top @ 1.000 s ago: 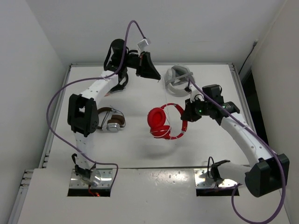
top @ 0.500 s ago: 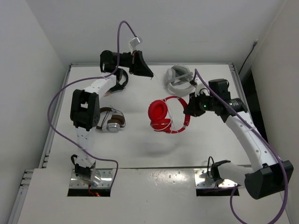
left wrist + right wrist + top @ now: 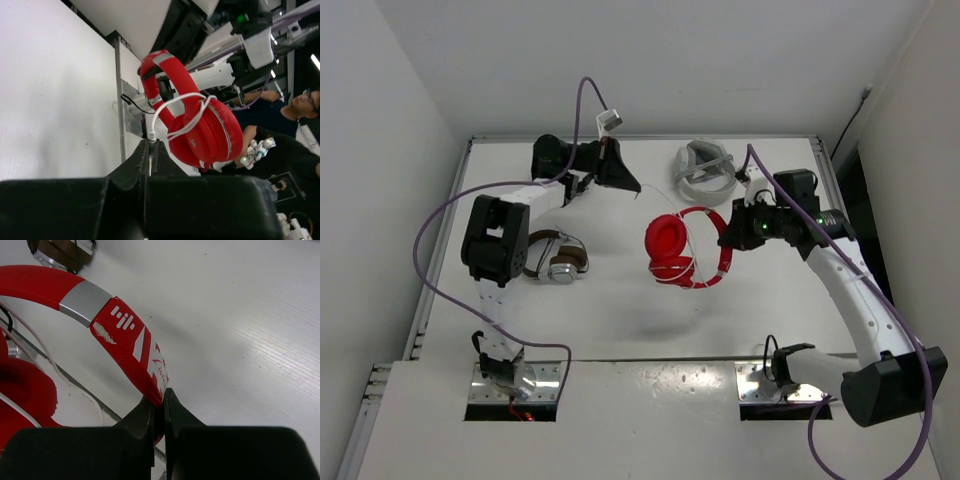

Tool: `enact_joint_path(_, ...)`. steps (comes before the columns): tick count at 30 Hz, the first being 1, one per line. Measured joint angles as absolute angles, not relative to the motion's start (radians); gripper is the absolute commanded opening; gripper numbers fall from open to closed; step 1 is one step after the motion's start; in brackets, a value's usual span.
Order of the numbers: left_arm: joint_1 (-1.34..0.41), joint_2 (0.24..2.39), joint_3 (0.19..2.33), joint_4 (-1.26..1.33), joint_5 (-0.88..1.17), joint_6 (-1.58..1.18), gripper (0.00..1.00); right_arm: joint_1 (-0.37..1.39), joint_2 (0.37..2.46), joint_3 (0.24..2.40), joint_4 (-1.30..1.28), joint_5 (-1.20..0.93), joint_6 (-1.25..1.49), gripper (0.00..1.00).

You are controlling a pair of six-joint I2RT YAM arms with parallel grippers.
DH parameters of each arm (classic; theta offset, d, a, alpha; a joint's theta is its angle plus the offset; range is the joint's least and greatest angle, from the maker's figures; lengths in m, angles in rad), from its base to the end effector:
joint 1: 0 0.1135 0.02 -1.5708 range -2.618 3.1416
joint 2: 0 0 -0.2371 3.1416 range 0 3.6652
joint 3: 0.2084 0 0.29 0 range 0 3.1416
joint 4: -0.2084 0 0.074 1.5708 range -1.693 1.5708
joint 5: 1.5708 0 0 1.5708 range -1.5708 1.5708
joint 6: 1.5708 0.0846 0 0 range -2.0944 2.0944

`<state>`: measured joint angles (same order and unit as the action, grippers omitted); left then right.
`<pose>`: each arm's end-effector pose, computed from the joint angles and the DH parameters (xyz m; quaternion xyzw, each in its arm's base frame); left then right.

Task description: Wrap the headphones

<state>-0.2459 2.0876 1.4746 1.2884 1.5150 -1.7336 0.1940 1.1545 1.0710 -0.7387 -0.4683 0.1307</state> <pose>0.4306 -0.1952 0.2547 0.2428 0.6508 -0.7107 0.1109 0.3004 0.0979 0.2570 -0.1134 0.9022 0.2706 0.3161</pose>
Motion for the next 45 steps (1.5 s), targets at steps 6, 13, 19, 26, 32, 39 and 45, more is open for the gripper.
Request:
enact_joint_path(6,-0.247,1.907,1.393,1.075,1.509,-1.450,0.00,0.194,1.155,1.081,-0.747,-0.480,0.135,0.00)
enact_joint_path(13,-0.296,1.749,1.618,-0.048,1.139,-0.506,0.00,0.190,1.154,1.102,-0.749,-0.479,0.144,0.00)
enact_joint_path(19,-0.366,1.711,1.511,-0.390,0.914,-0.220,0.00,0.183,1.154,1.106,-0.765,-0.484,0.145,0.00)
enact_joint_path(26,-0.372,1.661,1.259,-0.445,0.860,-0.132,0.00,0.175,1.155,1.106,-0.779,-0.447,0.177,0.00)
enact_joint_path(32,-0.372,1.549,1.002,-0.215,1.017,-0.255,0.00,0.171,1.156,1.100,-0.780,-0.386,0.277,0.00)
enact_joint_path(39,-0.395,1.641,0.915,0.018,1.090,-0.430,0.00,0.170,1.200,1.026,-0.733,-0.403,0.410,0.00)
enact_joint_path(45,-0.402,1.755,0.910,0.266,1.111,-0.641,0.00,0.162,1.237,0.979,-0.683,-0.348,0.561,0.00)
